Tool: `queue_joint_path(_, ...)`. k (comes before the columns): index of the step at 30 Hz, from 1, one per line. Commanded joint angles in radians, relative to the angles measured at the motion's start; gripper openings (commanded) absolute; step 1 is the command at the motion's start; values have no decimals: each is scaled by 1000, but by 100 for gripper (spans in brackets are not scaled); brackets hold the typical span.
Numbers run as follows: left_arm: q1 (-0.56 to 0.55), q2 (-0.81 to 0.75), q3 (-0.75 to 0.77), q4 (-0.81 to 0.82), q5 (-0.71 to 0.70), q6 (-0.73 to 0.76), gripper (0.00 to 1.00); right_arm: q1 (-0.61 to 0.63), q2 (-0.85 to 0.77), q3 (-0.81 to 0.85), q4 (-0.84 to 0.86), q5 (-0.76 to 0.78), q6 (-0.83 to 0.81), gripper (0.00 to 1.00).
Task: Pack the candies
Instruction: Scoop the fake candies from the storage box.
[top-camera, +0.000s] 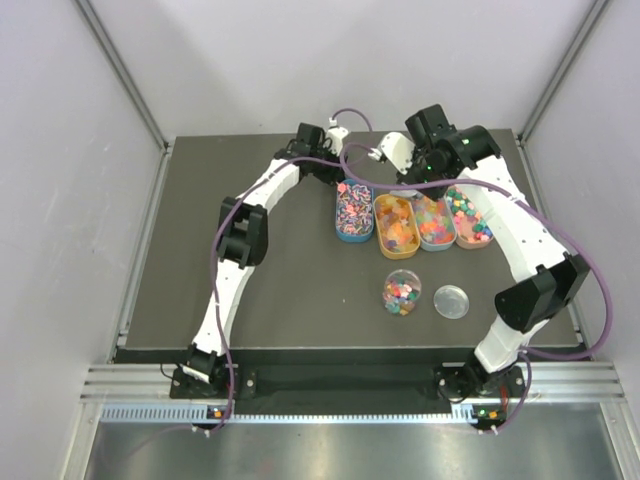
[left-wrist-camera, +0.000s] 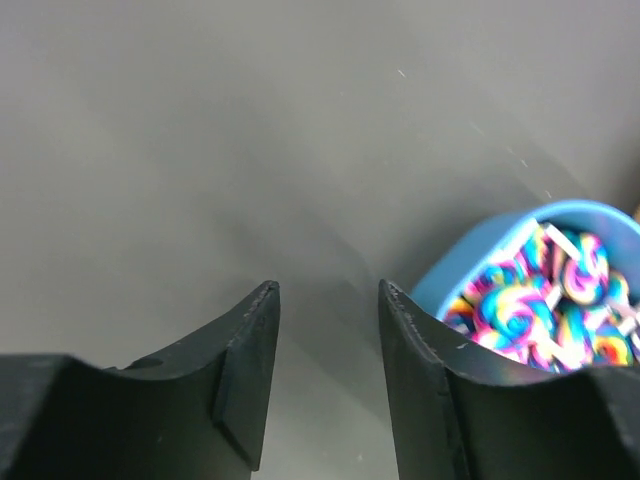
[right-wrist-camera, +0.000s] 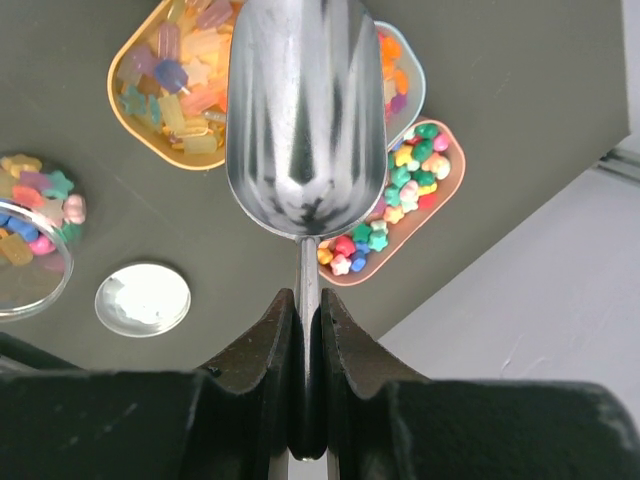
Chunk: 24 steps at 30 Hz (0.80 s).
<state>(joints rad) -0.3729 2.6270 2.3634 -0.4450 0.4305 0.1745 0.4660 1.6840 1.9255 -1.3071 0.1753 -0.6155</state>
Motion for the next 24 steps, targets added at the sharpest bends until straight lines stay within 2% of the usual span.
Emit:
queue_joint_path(1, -1, -16, 23, 118, -88, -20, 50, -18, -44, 13, 23, -22, 17, 0)
queue_joint_path(3, -1, -15, 42, 135, -79, -6, 54, -23, -52, 9, 20, -31, 17, 0)
queue_joint_path(9, -4, -35, 22, 149, -12, 26, 56, -30, -72, -43, 22, -45, 19, 0)
queue_joint_path(16, -12, -12, 74, 169, 30, 37, 58, -35, -46, -20, 22, -51, 20, 0)
queue_joint_path(19, -21, -50, 59, 117, 70, 51, 57, -35, -40, -11, 22, -51, 23, 0)
queue_joint_path(22, -29, -142, -53, 111, 68, 89, 57, -33, -41, -14, 20, -53, 23, 0)
queue_joint_path(24, -32, -165, -73, 94, 83, 134, 57, -33, -41, -22, 20, -56, 22, 0)
